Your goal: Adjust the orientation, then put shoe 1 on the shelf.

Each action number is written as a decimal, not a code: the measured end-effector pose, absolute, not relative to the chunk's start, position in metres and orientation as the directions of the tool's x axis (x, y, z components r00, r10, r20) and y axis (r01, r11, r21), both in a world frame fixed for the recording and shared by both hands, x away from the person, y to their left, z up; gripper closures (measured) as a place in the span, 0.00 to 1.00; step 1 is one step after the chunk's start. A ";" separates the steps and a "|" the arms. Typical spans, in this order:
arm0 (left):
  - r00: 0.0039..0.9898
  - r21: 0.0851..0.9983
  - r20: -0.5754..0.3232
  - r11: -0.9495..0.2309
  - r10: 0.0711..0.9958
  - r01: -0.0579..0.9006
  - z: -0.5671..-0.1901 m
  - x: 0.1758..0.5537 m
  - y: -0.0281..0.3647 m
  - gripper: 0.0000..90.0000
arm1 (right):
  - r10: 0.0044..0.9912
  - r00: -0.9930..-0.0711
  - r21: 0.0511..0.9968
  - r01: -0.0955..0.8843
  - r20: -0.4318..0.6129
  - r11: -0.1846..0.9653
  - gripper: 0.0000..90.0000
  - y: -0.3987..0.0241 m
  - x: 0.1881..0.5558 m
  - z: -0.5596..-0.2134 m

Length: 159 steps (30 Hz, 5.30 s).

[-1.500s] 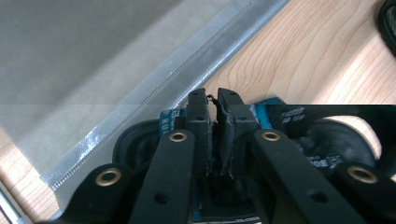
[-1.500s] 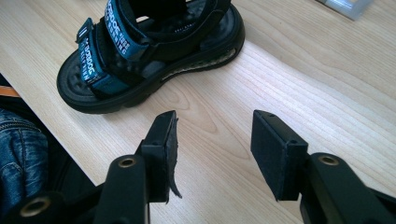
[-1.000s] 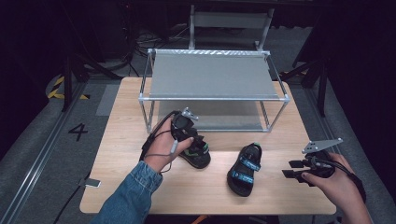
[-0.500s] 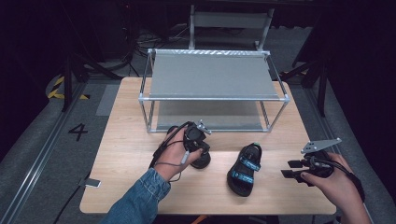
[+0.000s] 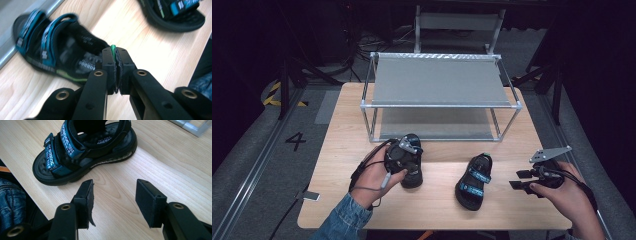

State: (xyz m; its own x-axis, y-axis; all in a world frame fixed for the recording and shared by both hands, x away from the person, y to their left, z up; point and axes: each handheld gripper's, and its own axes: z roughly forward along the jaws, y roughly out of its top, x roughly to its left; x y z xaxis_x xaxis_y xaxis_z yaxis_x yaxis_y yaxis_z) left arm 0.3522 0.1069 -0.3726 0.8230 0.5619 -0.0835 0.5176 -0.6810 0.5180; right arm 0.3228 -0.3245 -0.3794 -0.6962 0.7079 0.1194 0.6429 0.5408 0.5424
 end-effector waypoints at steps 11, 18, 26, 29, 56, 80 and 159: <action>0.819 0.590 -0.122 -0.623 0.560 0.513 -0.370 0.354 0.111 0.78 | 0.706 -0.699 0.541 0.639 0.113 0.547 0.55 -0.322 0.322 -0.380; 0.789 0.650 -0.048 -0.580 0.613 0.490 -0.355 0.367 0.116 0.51 | 0.708 -0.697 0.543 0.639 0.111 0.544 0.54 -0.321 0.318 -0.380; 0.768 0.574 0.020 -0.636 0.641 0.516 -0.374 0.400 0.116 0.44 | 0.712 -0.693 0.544 0.643 0.113 0.539 0.54 -0.322 0.317 -0.381; 0.772 0.580 -0.023 -0.621 0.635 0.528 -0.385 0.406 0.116 0.43 | 0.709 -0.696 0.543 0.642 0.116 0.541 0.54 -0.322 0.317 -0.380; 0.795 0.544 -0.018 -0.662 0.606 0.516 -0.375 0.401 0.104 0.79 | 0.706 -0.698 0.548 0.639 0.117 0.540 0.53 -0.322 0.317 -0.382; 0.849 0.593 0.013 -0.688 0.527 0.418 -0.278 0.369 0.086 0.79 | 0.702 -0.701 0.547 0.638 0.123 0.542 0.53 -0.323 0.318 -0.383; 0.824 0.693 0.018 -0.601 0.566 0.398 -0.187 0.538 0.059 0.79 | 0.724 -0.671 0.570 0.661 0.158 0.488 0.54 -0.352 0.312 -0.392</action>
State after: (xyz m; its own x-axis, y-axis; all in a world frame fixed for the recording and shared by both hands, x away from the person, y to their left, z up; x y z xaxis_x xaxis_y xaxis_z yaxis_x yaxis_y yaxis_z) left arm 0.5380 0.0590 -0.1875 0.8242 0.5660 0.0180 0.3976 -0.6010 0.6933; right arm 0.3119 -0.3518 -0.3916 -0.6709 0.7245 0.1583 0.6610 0.4875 0.5704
